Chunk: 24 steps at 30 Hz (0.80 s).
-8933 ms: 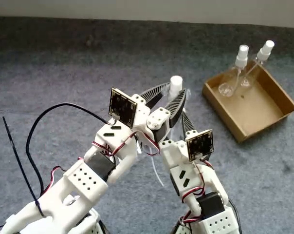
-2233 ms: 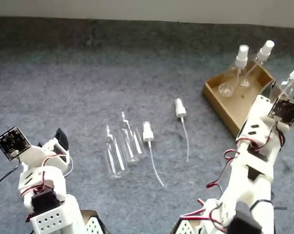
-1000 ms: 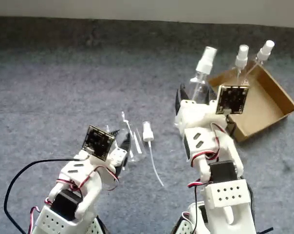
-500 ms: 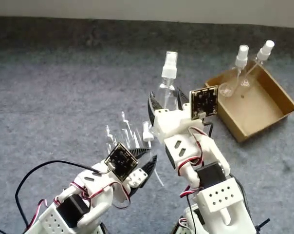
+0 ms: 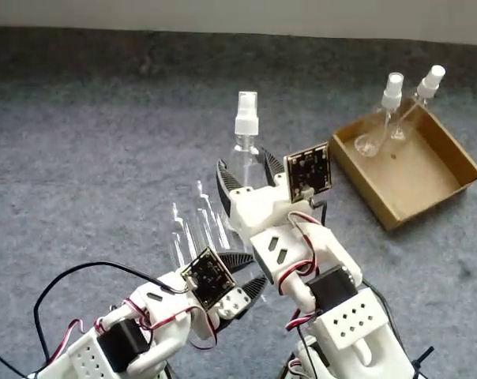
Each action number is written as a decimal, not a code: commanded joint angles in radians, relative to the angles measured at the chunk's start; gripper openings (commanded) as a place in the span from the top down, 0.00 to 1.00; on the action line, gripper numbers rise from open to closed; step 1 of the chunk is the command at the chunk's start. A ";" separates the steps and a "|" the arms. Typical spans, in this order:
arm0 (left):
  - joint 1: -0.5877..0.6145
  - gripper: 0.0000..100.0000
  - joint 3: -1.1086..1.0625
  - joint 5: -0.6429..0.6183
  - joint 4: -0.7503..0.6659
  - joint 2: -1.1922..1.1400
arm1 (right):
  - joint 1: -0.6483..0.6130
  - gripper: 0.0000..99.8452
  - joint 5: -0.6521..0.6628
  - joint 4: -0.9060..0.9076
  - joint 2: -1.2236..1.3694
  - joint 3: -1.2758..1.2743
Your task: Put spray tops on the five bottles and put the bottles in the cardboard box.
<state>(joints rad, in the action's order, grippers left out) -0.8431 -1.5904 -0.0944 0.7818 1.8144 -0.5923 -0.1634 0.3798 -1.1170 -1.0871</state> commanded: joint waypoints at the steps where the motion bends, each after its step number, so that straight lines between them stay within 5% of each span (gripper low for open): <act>1: 0.099 0.95 -0.039 0.009 -0.149 -0.002 | -0.018 0.86 -0.003 0.004 -0.028 0.001; 7: 0.242 0.95 -0.104 0.005 -0.319 -0.002 | -0.016 0.86 -0.003 -0.001 -0.028 -0.035; 24: 0.377 0.95 -0.104 0.005 -0.318 -0.002 | -0.013 0.86 -0.003 0.001 -0.028 -0.035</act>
<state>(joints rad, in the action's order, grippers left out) -0.5209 -1.6732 -0.0944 0.4841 1.8098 -0.5984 -0.1649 0.3782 -1.1231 -1.1347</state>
